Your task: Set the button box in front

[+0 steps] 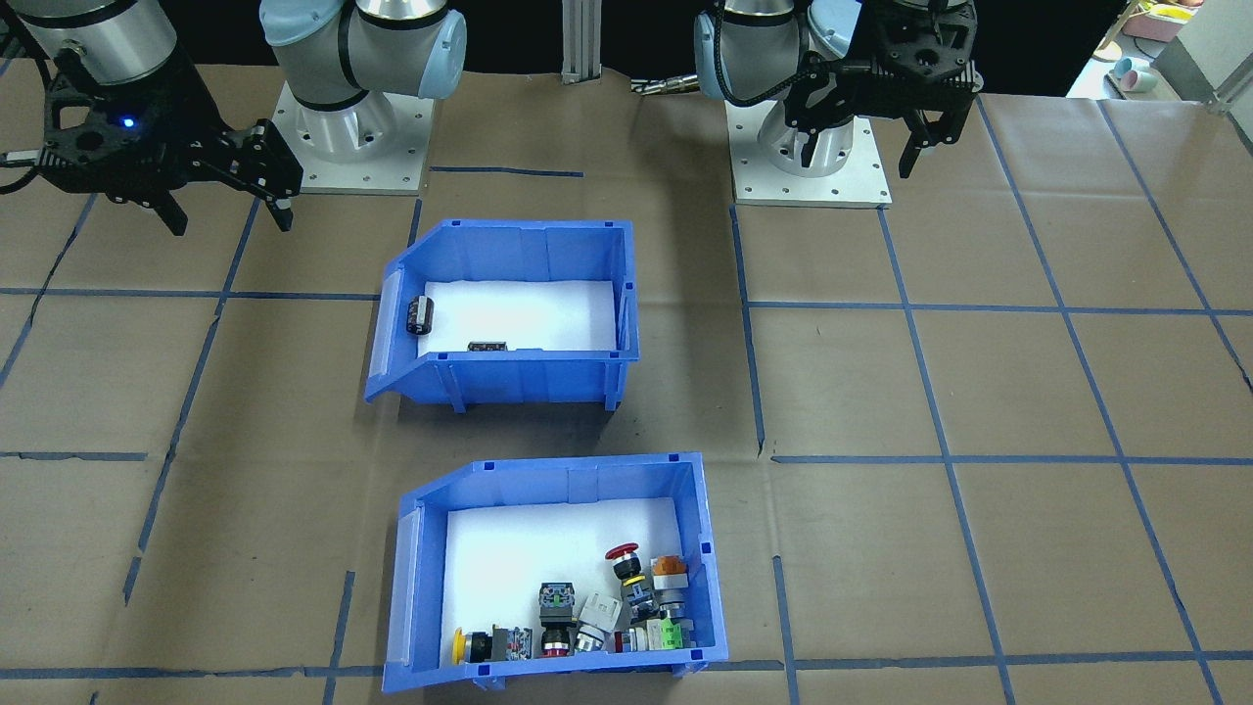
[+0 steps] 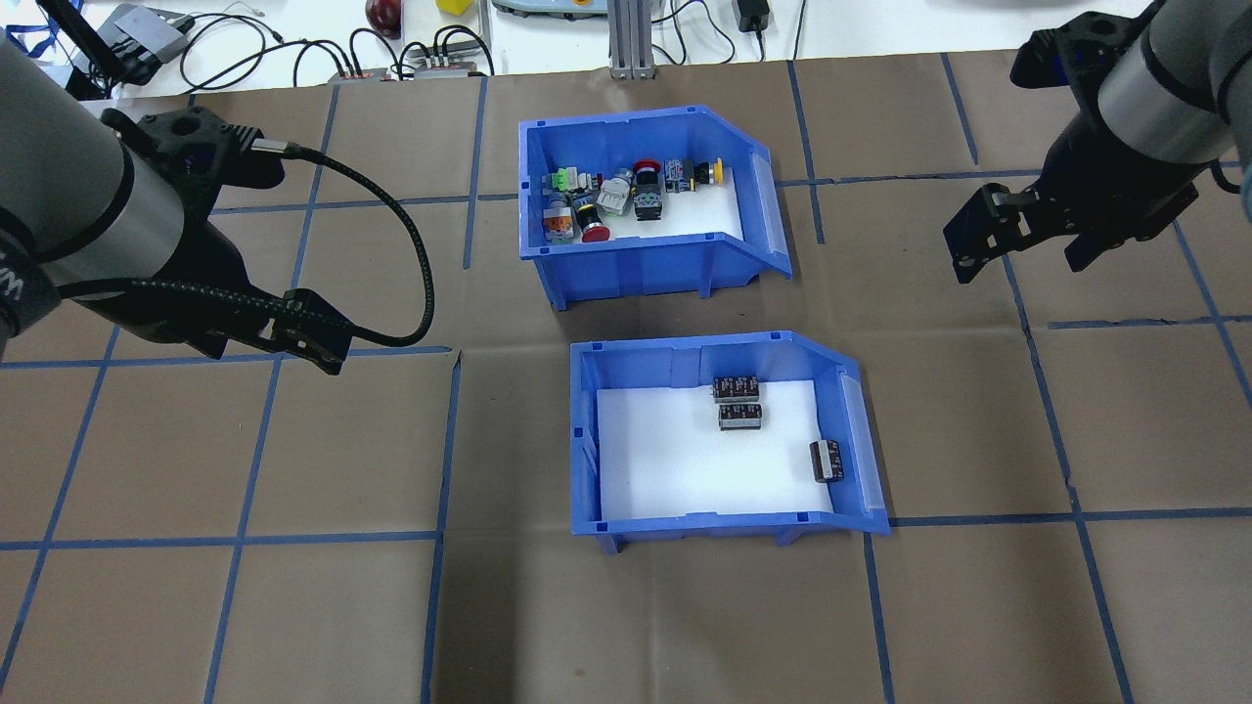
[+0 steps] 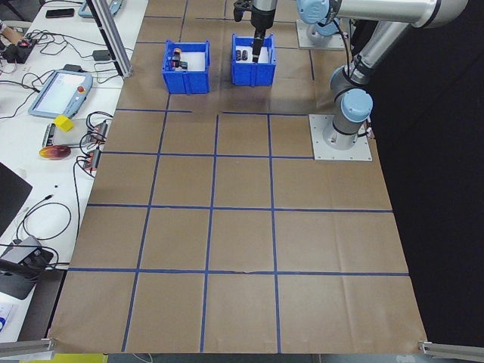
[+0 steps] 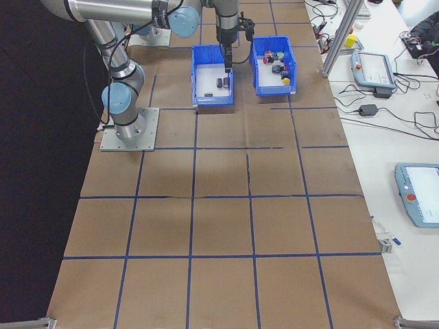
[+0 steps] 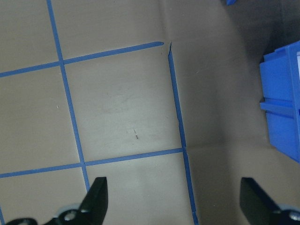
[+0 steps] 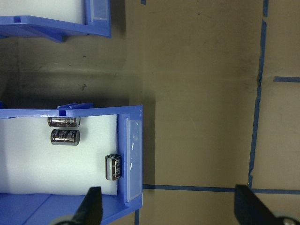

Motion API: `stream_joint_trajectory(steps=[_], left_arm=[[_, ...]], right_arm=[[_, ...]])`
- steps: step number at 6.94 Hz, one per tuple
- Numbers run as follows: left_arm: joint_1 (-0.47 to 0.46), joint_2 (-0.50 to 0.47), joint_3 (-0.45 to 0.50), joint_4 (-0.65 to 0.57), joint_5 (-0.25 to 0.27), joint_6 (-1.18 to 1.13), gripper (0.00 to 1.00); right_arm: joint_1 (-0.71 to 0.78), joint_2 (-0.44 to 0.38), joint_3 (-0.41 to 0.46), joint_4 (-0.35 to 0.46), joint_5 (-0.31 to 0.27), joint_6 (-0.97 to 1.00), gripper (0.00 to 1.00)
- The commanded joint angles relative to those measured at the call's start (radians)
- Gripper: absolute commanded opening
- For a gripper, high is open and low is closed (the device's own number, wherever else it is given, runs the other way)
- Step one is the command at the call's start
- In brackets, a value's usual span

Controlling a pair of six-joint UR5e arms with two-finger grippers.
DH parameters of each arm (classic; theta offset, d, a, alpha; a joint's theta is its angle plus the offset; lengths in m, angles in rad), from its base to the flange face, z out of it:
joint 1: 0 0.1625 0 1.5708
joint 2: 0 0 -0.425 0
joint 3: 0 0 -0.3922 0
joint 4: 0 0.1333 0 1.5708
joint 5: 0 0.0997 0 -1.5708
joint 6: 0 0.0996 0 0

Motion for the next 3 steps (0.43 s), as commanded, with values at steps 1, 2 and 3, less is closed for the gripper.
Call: stream_joint_trajectory(steps=[1,2,3], left_arm=[[0.000,-0.056,0.061,0.016,-0.009,-0.003,1.00],[0.000,-0.084,0.110,0.008,-0.008,-0.007,1.00],[-0.006,-0.095,0.124,0.003,-0.006,-0.058,1.00]], right_arm=[[0.075,0.028,-0.033,0.006,-0.008,0.076,1.00],[0.075,0.030,-0.039,0.032,-0.010,0.102,1.00],[0.073,0.040,-0.053,0.037,-0.010,0.102,1.00]])
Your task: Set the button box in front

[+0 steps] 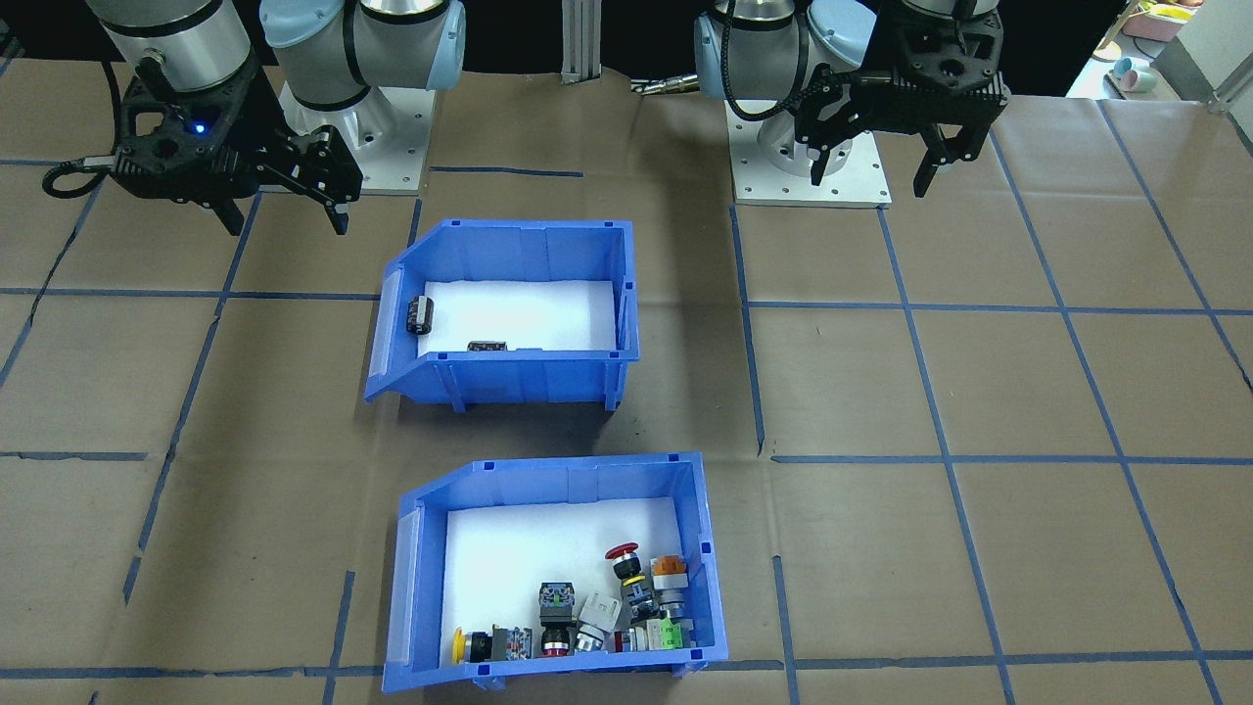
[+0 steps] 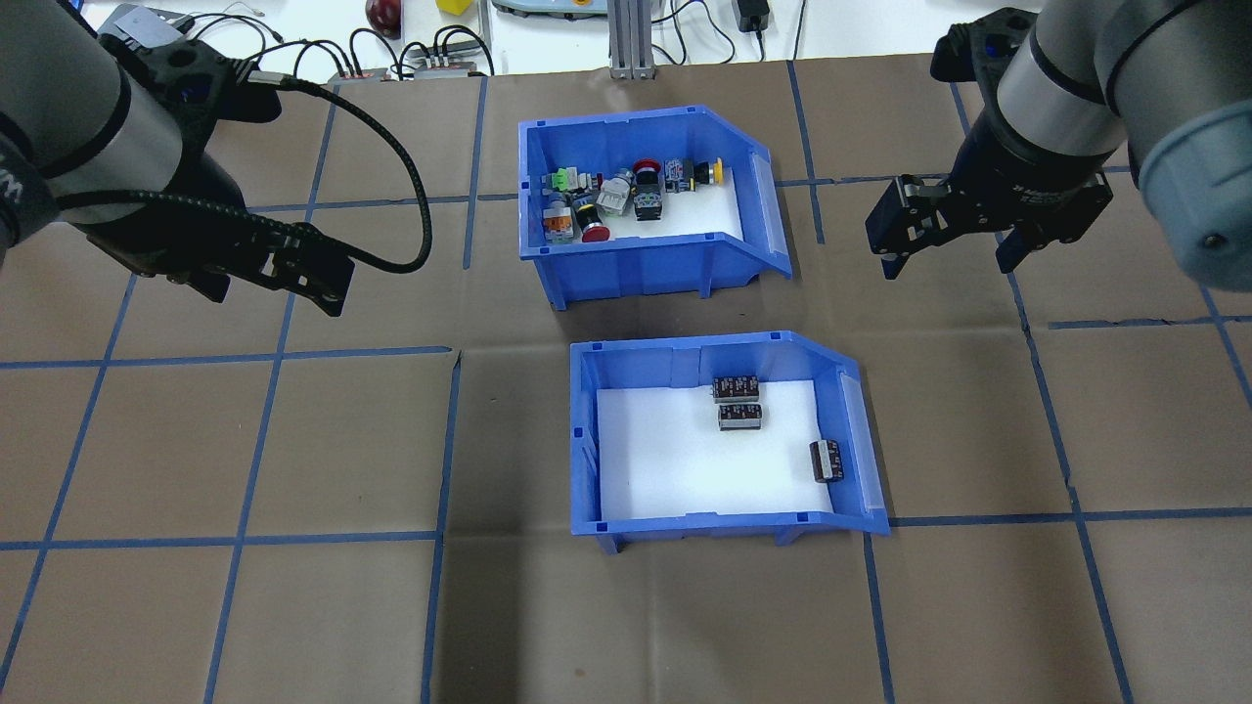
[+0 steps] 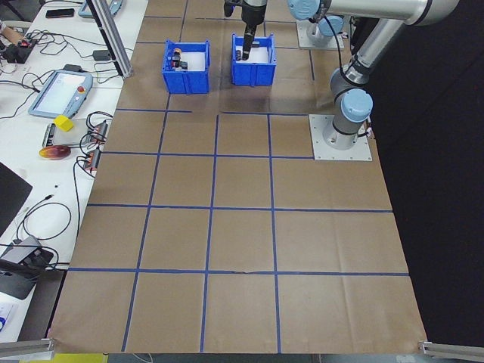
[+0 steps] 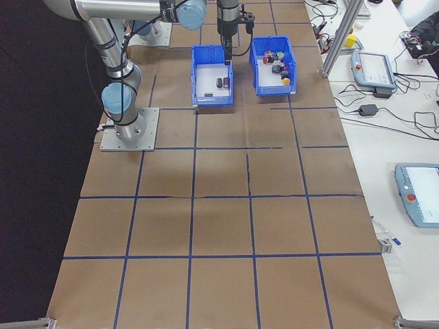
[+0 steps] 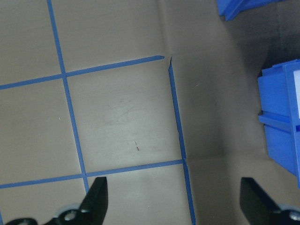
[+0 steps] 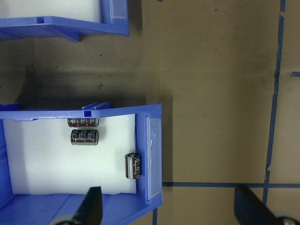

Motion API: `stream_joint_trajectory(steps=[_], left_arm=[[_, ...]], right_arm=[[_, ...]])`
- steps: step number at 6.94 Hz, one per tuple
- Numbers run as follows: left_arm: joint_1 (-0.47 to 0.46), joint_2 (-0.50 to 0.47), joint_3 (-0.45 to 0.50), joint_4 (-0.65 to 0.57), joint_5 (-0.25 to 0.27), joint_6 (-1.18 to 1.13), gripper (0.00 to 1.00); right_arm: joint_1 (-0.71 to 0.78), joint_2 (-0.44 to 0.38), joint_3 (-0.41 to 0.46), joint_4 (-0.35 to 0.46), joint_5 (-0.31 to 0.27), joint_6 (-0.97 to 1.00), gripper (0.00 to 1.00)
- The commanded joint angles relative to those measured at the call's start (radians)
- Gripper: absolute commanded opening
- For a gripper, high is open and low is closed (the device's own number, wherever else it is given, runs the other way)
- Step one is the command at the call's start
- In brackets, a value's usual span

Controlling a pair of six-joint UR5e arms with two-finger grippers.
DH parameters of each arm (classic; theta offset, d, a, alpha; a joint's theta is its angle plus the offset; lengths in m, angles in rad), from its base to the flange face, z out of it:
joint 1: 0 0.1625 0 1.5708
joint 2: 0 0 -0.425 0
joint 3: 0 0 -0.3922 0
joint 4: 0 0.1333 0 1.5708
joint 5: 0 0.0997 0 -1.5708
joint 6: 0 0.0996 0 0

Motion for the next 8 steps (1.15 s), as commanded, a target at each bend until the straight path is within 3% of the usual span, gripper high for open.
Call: stream_joint_trajectory(steps=[1,3,4,8], left_arm=[[-0.008,-0.024,0.029,-0.010,0.001,-0.085,1.00],[-0.011,-0.020,0.020,-0.045,-0.005,-0.115,1.00],[-0.011,-0.018,0.020,-0.051,-0.037,-0.158,1.00],[-0.011,0.008,0.009,-0.059,-0.026,-0.158,1.00]], right_arm=[[0.003,0.037,-0.038,0.012,-0.003,0.011,1.00],[0.003,0.059,-0.065,0.041,-0.029,0.008,1.00],[0.003,0.059,-0.067,0.042,-0.026,0.007,1.00],[0.003,0.059,-0.069,0.042,-0.018,0.007,1.00]])
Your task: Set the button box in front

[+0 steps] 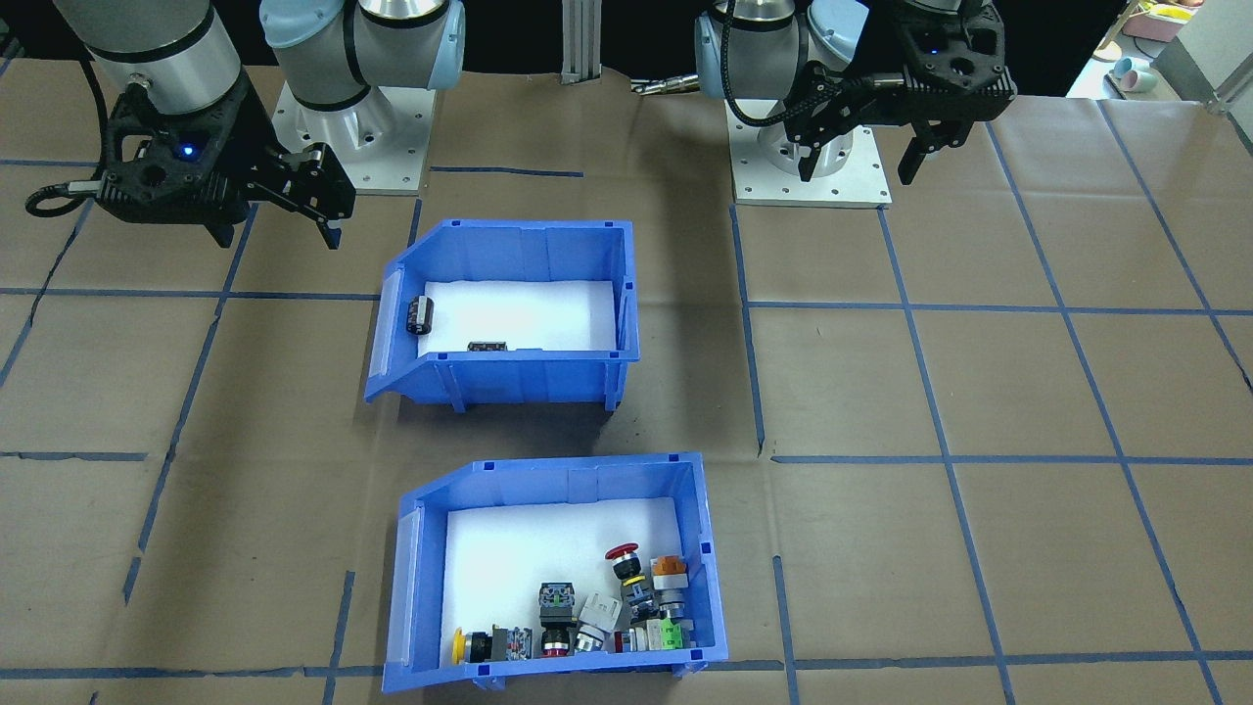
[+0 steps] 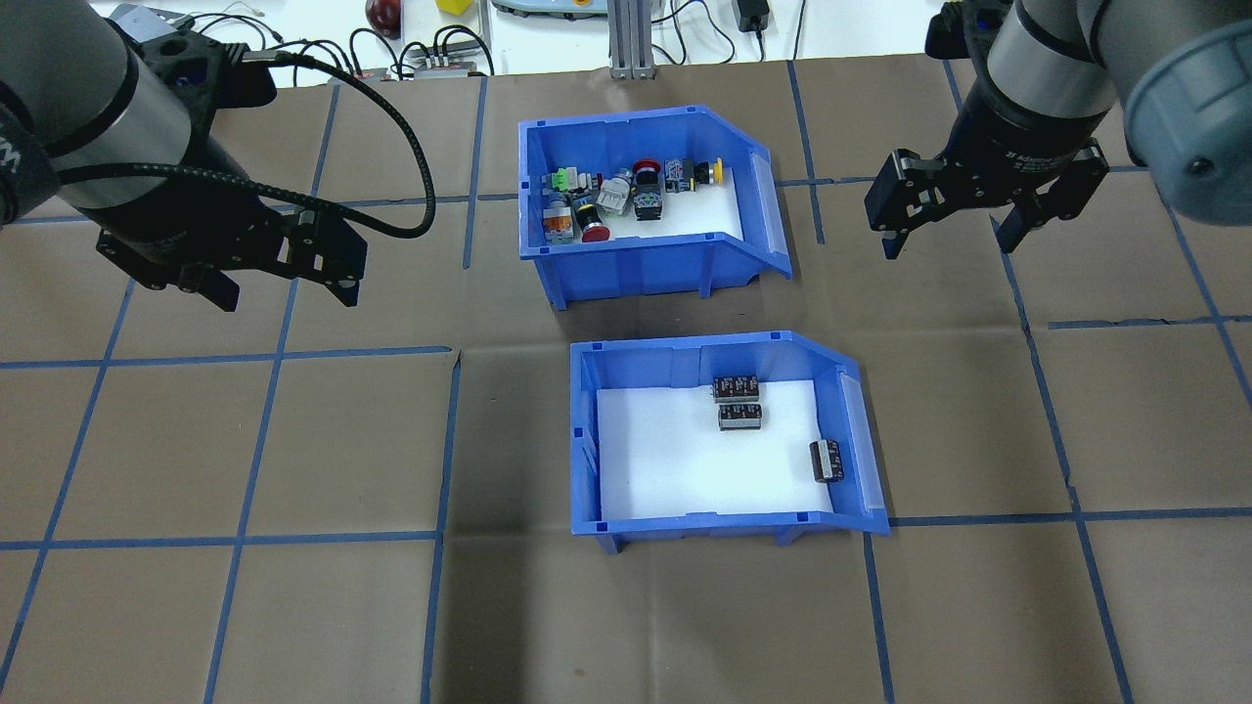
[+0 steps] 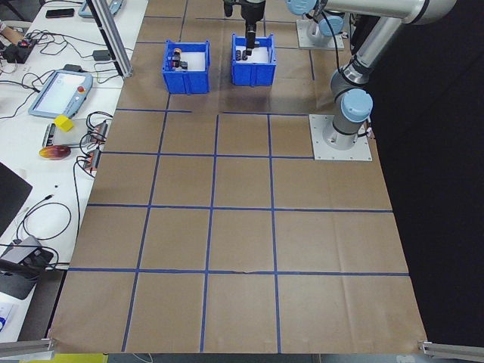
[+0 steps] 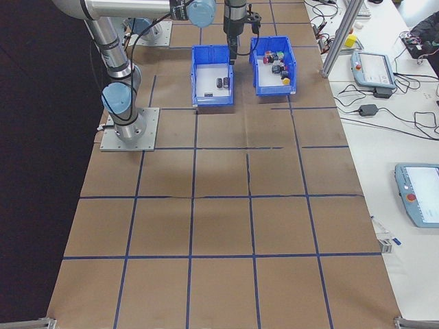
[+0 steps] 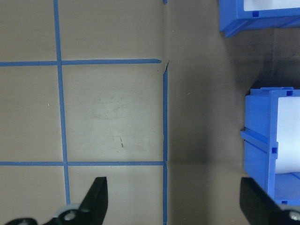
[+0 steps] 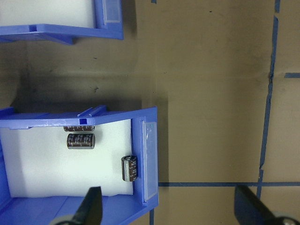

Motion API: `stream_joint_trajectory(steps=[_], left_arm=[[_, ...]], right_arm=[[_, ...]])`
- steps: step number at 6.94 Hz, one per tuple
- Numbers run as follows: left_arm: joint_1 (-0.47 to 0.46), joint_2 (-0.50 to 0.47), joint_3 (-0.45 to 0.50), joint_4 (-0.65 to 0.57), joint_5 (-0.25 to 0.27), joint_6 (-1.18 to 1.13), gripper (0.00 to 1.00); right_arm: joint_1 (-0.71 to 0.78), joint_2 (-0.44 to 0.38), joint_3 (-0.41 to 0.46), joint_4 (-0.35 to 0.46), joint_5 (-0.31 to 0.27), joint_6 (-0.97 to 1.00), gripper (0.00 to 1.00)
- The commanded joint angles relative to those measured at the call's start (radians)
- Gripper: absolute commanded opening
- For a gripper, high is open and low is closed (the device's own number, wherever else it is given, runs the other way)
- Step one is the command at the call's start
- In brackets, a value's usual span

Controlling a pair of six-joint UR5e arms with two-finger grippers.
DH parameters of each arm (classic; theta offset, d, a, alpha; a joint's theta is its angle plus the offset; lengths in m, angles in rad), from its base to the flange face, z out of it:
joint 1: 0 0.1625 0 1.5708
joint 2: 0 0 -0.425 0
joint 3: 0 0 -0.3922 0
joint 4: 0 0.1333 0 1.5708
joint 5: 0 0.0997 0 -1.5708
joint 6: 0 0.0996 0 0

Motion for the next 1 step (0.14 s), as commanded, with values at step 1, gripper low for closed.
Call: stream_joint_trajectory(steps=[1], left_arm=[[0.000,0.004,-0.002,-0.001,0.002,0.002,1.00]], right_arm=[[0.000,0.000,0.000,0.001,0.001,0.000,1.00]])
